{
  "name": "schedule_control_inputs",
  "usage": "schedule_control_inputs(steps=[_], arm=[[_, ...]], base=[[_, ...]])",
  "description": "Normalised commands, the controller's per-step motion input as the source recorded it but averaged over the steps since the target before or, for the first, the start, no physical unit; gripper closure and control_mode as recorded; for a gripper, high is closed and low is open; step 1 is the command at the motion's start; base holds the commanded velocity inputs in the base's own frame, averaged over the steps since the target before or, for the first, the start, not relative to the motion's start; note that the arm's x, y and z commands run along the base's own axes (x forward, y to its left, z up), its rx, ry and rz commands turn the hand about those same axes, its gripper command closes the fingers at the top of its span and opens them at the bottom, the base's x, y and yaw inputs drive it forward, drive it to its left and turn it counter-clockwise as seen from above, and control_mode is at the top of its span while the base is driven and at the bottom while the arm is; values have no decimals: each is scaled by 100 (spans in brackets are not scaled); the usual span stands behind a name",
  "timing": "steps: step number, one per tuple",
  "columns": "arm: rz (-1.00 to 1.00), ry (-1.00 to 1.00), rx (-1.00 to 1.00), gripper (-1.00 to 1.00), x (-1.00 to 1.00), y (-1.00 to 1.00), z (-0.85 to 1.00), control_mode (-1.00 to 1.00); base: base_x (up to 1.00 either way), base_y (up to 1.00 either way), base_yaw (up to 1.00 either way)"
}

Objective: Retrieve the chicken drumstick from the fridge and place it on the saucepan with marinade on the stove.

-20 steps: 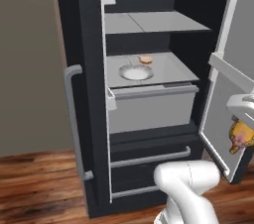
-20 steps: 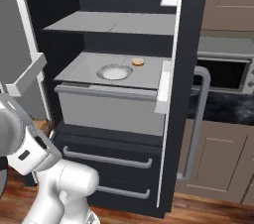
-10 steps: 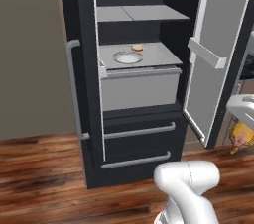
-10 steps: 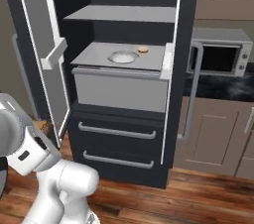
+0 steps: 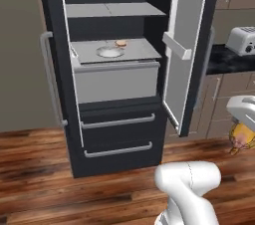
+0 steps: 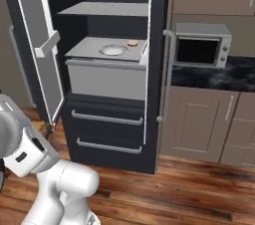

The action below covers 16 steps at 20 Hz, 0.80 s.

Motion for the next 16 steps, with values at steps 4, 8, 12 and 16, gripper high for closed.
schedule_control_inputs(steps=[4,8,12,16], arm=[[0,0,0,100,0,0,0,100],[0,0,0,100,0,0,0,100],[0,0,0,100,0,0,0,100],[0,0,0,100,0,0,0,100]], base=[[-7,-85,0],[0,-93,0],[0,-95,0],[0,-98,0]])
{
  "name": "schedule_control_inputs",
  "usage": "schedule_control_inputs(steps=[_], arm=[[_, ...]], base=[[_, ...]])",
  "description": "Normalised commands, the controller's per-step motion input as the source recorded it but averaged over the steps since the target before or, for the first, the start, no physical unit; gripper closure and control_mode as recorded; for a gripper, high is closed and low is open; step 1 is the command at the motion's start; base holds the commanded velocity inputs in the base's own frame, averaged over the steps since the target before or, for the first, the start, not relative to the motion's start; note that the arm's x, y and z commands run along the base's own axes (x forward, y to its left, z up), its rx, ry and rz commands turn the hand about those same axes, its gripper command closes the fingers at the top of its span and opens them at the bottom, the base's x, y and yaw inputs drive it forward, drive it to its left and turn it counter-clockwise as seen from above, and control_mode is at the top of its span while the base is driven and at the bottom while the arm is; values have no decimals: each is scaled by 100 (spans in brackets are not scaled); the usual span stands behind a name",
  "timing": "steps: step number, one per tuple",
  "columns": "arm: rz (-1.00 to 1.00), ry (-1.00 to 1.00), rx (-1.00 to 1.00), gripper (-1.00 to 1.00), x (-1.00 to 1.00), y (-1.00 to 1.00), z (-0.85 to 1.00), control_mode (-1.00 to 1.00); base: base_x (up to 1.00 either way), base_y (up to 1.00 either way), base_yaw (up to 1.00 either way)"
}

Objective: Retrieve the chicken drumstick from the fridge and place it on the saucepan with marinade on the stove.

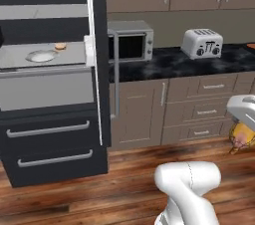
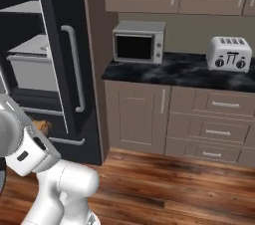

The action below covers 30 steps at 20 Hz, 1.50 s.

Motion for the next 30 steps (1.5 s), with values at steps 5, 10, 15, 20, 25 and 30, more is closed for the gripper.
schedule_control_inputs(steps=[5,10,15,20,25,30], arm=[[0,0,0,100,0,0,0,100],[0,0,0,100,0,0,0,100],[0,0,0,100,0,0,0,100],[0,0,0,100,0,0,0,100],[0,0,0,100,0,0,0,100],[0,0,0,100,0,0,0,100]], base=[[3,-99,0],[39,-86,0],[73,-67,0],[92,-56,0],[57,-66,0],[8,-91,0]])
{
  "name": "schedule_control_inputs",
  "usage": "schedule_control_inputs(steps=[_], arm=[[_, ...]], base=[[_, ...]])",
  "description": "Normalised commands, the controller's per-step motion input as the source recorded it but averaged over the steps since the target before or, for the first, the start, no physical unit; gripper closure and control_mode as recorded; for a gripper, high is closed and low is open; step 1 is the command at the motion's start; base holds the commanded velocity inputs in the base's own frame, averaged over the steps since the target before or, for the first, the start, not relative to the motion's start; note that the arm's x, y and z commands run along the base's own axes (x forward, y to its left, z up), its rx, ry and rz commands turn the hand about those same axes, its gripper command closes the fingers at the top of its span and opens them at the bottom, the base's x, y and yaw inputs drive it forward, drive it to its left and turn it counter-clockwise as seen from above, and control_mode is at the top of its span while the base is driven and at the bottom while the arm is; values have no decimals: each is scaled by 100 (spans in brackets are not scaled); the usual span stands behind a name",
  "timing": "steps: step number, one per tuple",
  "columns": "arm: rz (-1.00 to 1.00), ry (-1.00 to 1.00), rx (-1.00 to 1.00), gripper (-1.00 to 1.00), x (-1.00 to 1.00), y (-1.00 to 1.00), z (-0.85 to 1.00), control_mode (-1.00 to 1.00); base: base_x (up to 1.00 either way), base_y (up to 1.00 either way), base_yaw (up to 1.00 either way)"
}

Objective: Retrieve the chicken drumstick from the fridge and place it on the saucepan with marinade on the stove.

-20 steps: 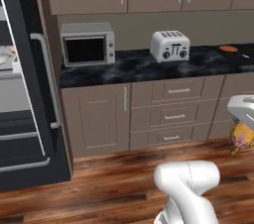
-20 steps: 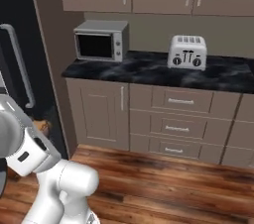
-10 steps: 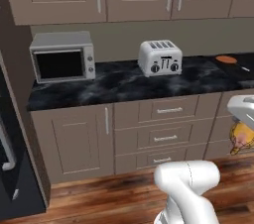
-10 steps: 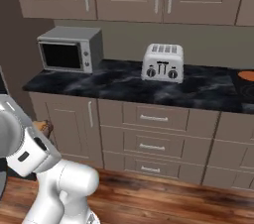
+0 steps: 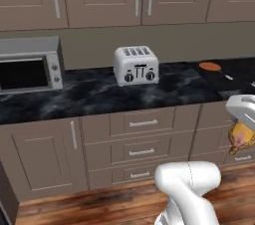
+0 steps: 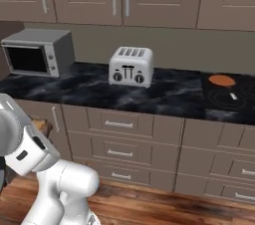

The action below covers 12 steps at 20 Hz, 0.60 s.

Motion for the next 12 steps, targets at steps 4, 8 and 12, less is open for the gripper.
schedule_control_inputs(steps=[4,8,12], arm=[[0,0,0,100,0,0,0,100],[0,0,0,100,0,0,0,100],[0,0,0,100,0,0,0,100]], base=[[0,-100,0],[0,-100,0],[11,-94,0]])
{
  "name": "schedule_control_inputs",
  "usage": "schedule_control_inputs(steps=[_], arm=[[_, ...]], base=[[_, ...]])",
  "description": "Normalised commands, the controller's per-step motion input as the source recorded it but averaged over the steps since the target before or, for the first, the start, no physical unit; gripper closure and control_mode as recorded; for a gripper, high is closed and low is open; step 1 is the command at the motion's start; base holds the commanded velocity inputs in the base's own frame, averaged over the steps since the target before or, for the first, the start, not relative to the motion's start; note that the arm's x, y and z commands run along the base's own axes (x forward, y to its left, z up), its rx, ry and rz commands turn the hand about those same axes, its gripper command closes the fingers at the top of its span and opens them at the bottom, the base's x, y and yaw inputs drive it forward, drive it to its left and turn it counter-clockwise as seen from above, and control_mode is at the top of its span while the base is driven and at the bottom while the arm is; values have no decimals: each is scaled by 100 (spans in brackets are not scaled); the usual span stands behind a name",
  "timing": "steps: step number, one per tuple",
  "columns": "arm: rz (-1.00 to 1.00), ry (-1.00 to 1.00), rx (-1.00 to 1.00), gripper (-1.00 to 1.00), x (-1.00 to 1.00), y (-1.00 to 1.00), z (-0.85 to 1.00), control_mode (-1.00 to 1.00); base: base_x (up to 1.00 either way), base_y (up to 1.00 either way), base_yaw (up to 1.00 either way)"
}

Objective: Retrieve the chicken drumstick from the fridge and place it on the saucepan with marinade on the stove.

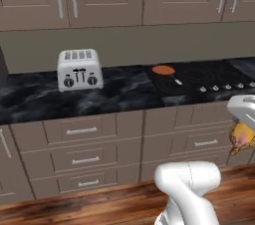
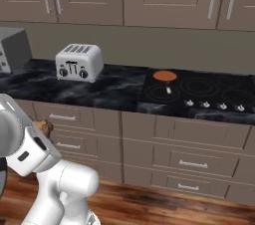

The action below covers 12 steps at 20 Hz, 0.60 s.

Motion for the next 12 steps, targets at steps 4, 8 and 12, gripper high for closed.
schedule_control_inputs(steps=[4,8,12], arm=[[0,0,0,100,0,0,0,100],[0,0,0,100,0,0,0,100],[0,0,0,100,0,0,0,100]], base=[[29,-81,0],[38,-74,1],[52,-64,0]])
